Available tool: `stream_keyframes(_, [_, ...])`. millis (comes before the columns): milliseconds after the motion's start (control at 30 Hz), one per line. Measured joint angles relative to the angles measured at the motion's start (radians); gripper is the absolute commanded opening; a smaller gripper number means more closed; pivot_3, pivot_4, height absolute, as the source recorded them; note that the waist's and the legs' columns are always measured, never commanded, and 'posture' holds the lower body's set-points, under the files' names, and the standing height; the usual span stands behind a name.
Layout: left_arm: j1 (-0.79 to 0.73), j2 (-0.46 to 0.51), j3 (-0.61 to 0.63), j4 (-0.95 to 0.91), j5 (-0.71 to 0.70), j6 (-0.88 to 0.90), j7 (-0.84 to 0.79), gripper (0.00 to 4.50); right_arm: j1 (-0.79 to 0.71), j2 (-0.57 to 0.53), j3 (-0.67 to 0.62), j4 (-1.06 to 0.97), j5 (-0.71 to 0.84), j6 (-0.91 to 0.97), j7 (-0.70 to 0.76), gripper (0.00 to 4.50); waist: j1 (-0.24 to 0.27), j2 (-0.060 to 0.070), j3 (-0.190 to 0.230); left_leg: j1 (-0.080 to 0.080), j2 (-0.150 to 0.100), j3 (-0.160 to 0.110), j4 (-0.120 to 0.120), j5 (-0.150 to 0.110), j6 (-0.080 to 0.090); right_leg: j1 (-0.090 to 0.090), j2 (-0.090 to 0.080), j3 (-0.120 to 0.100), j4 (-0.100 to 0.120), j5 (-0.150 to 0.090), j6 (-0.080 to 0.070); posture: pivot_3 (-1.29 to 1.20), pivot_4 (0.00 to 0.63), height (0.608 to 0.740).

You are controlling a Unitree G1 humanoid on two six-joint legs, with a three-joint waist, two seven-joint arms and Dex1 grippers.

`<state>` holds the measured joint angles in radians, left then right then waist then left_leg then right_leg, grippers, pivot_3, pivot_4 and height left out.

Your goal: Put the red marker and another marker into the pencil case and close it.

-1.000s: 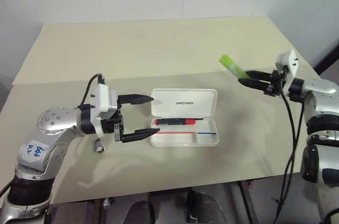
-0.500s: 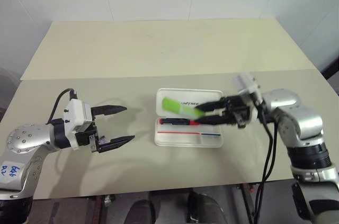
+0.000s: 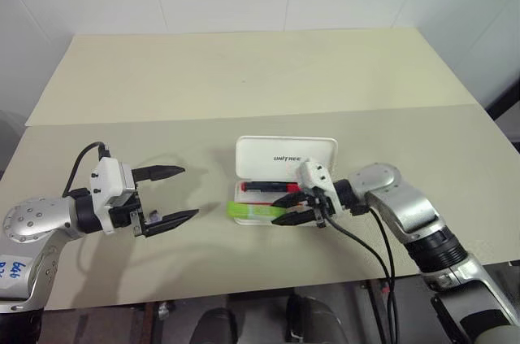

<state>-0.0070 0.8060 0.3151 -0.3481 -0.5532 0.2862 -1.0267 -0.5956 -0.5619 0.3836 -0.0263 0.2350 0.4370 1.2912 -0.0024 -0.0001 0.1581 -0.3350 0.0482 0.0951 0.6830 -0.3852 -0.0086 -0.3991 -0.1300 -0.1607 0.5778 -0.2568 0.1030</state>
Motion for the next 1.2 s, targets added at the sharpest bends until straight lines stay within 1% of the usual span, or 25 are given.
stream_keyframes(267, [-0.016, -0.002, -0.01, 0.0, 0.0, 0.005, 0.011, 4.5, -0.029, -0.006, 0.013, 0.044, -0.071, -0.066, 0.007, 1.09, 0.0, 0.0, 0.0, 0.0, 0.0, 0.0, 0.0, 0.0, 0.0, 0.0, 0.0, 0.0, 0.0, 0.0, 0.0, 0.0, 0.15, 0.74])
stream_keyframes(367, [-0.02, -0.003, -0.017, -0.002, 0.0, 0.009, 0.015, 4.5, -0.039, -0.012, 0.013, 0.057, -0.072, -0.07, 0.021, 1.09, -0.001, 0.0, 0.0, 0.0, 0.0, 0.0, 0.0, 0.0, 0.0, 0.0, 0.0, 0.0, 0.0, 0.0, 0.0, 0.0, 0.15, 0.74])
stream_keyframes(600, [-0.02, -0.003, -0.017, -0.006, 0.0, 0.011, 0.027, 4.5, -0.053, -0.078, 0.005, 0.06, -0.079, -0.086, 0.054, 1.09, -0.001, 0.0, 0.0, 0.0, 0.0, 0.0, 0.0, 0.0, 0.0, 0.0, 0.0, 0.0, 0.0, 0.0, 0.0, 0.0, 0.15, 0.74])
stream_keyframes(800, [-0.024, -0.006, -0.021, -0.007, 0.0, 0.011, 0.03, 4.5, -0.059, -0.084, 0.005, 0.06, -0.078, -0.055, 0.056, 1.09, 0.0, 0.0, 0.0, 0.0, 0.0, 0.0, 0.0, 0.0, 0.0, 0.0, 0.0, 0.0, 0.0, 0.0, 0.0, 0.0, 0.15, 0.74])
stream_keyframes(867, [-0.029, -0.006, -0.021, -0.007, 0.0, 0.011, 0.029, 4.5, -0.061, -0.077, 0.005, 0.056, -0.076, -0.026, 0.051, 1.84, 0.0, -0.001, 0.0, 0.0, 0.0, 0.0, 0.0, 0.0, 0.0, 0.0, 0.0, 0.0, 0.0, 0.0, 0.0, 0.0, 0.15, 0.74])
stream_keyframes(933, [-0.032, -0.006, -0.022, -0.007, 0.0, 0.011, 0.029, 4.5, -0.061, -0.067, 0.005, 0.052, -0.075, 0.001, 0.049, 2.45, -0.001, -0.001, 0.0, 0.0, 0.0, 0.0, 0.0, 0.0, 0.0, 0.0, 0.0, 0.0, 0.0, 0.0, 0.0, 0.0, 0.15, 0.74])
stream_keyframes(1100, [-0.035, -0.006, -0.023, -0.007, 0.0, 0.011, 0.029, 4.5, -0.061, -0.053, 0.005, 0.001, -0.049, 0.076, 0.046, 4.3, 0.0, -0.001, 0.0, 0.0, 0.0, 0.0, 0.0, 0.0, 0.0, 0.0, 0.0, 0.0, 0.0, 0.0, 0.0, 0.0, 0.15, 0.74])
stream_keyframes(1133, [-0.035, -0.006, -0.023, -0.007, 0.0, 0.011, 0.029, 4.5, -0.062, -0.046, 0.005, -0.011, -0.045, 0.09, 0.042, 4.45, 0.0, -0.001, 0.0, 0.0, 0.0, 0.0, 0.0, 0.0, 0.0, 0.0, 0.0, 0.0, 0.0, 0.0, 0.0, 0.0, 0.15, 0.74])
stream_keyframes(1200, [-0.035, -0.006, -0.025, -0.007, 0.0, 0.011, 0.029, 4.5, -0.066, -0.039, 0.005, -0.02, -0.036, 0.109, 0.036, 4.45, 0.0, 0.0, 0.0, 0.0, 0.0, 0.0, 0.0, 0.0, 0.0, 0.0, 0.0, 0.0, 0.0, 0.0, 0.0, 0.0, 0.15, 0.74])
